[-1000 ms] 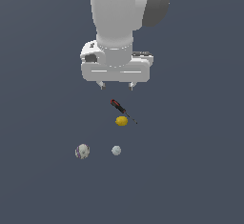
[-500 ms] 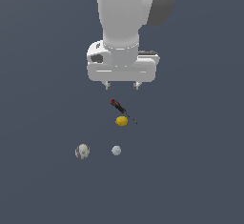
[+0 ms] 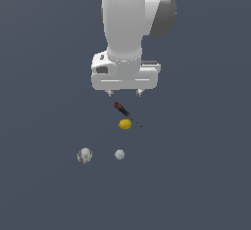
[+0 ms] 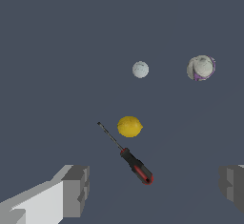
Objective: Pick up a designated object from a clutter of objects.
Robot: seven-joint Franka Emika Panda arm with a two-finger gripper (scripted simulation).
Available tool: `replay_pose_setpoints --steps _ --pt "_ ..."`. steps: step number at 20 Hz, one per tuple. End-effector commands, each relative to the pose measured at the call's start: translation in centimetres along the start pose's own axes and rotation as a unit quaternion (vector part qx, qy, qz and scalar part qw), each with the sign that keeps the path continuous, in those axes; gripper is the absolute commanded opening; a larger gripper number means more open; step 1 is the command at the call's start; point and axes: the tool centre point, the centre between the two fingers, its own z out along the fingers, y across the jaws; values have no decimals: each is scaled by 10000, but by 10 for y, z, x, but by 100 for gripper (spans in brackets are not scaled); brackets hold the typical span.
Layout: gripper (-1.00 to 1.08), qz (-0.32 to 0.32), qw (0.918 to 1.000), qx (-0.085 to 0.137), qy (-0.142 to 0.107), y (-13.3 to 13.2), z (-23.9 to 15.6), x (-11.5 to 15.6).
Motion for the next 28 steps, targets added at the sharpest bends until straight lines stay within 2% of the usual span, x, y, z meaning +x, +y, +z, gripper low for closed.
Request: replay_pose_setpoints --steps 1,7,12,20,28 --pt "100 -190 9998 -32 -3 1 14 -2" --pt "100 -862 9962 -119 -8 3 60 -10" --pt "100 -1588 9872 -167 -14 2 105 -24" --pt "100 -2726 9620 -149 -4 -4 169 -56" --pt "100 -3449 9386 -78 33 -12 204 -82"
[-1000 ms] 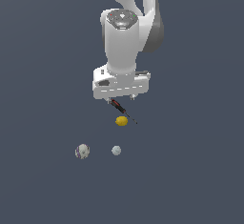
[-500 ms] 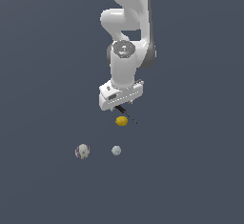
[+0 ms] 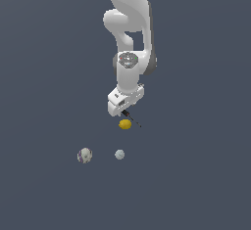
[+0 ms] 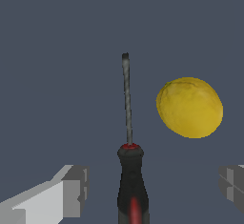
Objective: Pick up a designated object from a clutter of objects.
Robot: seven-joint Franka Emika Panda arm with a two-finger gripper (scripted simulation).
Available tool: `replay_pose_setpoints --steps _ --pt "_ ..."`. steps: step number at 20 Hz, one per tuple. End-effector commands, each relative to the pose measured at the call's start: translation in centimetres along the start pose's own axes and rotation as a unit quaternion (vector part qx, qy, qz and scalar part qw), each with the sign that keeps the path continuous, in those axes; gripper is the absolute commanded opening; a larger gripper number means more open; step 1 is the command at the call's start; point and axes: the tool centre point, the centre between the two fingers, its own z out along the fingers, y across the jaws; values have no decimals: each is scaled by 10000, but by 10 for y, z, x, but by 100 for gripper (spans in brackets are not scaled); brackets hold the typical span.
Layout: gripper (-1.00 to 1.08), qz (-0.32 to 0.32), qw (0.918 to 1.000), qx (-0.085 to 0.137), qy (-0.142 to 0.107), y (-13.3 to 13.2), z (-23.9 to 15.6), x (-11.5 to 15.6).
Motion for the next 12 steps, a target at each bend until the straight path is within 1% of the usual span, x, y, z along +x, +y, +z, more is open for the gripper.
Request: replay_pose_setpoints --steps 1,6,12 --pt "100 -183 9998 11 24 -6 7 -4" --pt "100 -360 9993 29 47 -12 15 -7" --pt "100 -351 9994 31 43 -12 17 -7"
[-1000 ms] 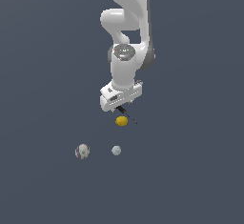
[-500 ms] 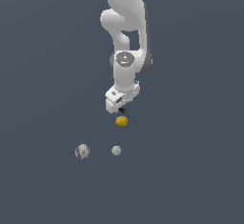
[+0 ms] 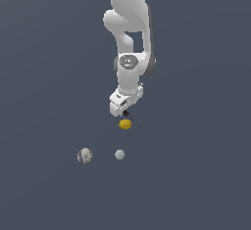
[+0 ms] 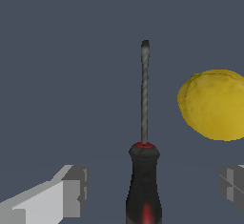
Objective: Pick up a designated object from a clutter of objects.
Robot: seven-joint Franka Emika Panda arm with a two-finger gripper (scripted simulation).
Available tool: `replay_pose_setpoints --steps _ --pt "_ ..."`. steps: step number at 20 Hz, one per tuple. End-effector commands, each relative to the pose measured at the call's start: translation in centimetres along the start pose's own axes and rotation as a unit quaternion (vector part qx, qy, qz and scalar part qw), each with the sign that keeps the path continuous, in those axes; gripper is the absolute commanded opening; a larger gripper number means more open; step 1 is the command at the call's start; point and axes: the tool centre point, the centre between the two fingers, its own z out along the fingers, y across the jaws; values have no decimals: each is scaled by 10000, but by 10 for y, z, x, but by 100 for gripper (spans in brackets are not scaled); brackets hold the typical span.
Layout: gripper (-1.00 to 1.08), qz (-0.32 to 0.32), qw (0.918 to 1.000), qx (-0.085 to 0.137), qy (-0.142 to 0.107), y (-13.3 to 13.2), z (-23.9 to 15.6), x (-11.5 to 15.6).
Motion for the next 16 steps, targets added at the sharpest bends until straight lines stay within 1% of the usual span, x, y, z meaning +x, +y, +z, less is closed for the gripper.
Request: replay_pose_setpoints --steps 1,11,16 --pt "100 -4 10000 1 0 0 3 0" --pt "100 -22 10000 1 2 -1 38 -1" --pt "100 -28 10000 -1 2 -1 49 -1"
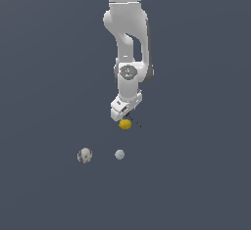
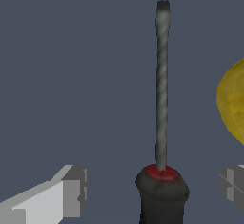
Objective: Pick up a designated object from a clutter of objects.
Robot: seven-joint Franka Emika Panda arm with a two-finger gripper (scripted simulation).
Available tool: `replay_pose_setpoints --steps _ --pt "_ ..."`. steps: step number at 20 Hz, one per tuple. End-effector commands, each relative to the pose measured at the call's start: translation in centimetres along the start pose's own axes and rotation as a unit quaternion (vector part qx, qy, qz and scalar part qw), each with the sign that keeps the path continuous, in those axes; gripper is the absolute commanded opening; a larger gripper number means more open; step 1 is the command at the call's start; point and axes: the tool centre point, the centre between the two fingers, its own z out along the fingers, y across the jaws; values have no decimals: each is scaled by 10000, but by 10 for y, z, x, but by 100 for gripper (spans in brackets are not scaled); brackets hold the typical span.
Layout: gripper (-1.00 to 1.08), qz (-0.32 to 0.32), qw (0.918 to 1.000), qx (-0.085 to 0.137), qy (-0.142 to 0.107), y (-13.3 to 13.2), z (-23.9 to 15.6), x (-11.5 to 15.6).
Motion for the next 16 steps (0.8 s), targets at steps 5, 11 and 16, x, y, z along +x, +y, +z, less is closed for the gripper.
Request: replay_pose_setpoints --steps 5,11,16 --pt "-100 0 10000 -3 6 1 4 1" --pt "-100 0 10000 -3 6 1 4 1" --pt "-100 0 10000 -3 6 1 3 1"
